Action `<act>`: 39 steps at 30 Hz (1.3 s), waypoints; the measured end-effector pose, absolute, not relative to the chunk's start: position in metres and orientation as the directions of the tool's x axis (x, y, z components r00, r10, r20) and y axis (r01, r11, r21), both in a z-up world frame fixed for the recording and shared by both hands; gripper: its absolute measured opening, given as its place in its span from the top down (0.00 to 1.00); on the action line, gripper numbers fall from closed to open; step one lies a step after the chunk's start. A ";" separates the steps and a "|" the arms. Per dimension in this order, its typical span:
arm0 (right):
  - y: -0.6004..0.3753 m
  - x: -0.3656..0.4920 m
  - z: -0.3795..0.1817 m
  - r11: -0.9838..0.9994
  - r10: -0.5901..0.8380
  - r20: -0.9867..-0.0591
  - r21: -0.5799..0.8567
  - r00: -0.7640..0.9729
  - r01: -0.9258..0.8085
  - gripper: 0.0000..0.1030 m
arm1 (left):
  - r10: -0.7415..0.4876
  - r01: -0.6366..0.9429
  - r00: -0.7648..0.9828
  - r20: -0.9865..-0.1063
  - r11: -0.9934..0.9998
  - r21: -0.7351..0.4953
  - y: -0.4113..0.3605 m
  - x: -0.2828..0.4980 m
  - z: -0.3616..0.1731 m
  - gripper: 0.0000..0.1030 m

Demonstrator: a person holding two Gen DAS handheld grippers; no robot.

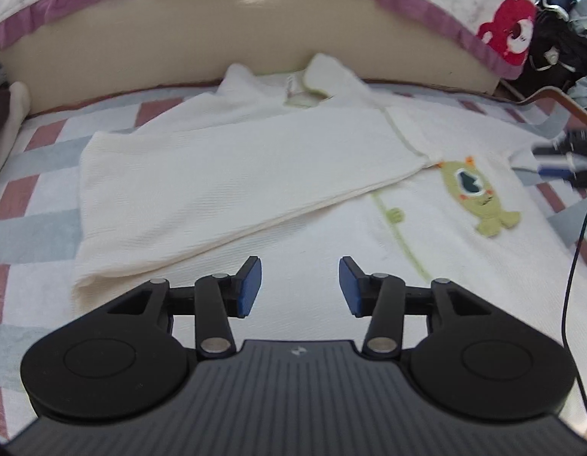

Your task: Fold clothes

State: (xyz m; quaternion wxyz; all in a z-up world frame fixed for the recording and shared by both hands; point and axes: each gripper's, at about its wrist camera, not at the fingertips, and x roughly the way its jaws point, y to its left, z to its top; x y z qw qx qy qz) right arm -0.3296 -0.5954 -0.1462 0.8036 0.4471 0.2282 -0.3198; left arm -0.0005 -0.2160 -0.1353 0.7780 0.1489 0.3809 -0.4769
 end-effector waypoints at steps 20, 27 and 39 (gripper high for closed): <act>-0.747 -0.469 -0.189 0.160 -0.522 -0.711 0.460 0.470 0.873 0.39 | -0.559 0.871 0.360 -0.747 0.489 0.054 -0.384 -0.130 -0.106 0.60; -0.773 -0.460 -0.196 0.228 -0.578 -0.665 0.425 0.473 0.876 0.22 | -0.620 0.948 0.244 -0.746 0.314 0.050 -0.511 -0.194 -0.132 0.60; -0.778 -0.449 -0.161 0.326 -0.762 -0.536 0.166 0.363 0.931 0.98 | -0.575 0.910 0.167 -0.801 0.403 -0.099 -0.499 -0.174 -0.184 0.58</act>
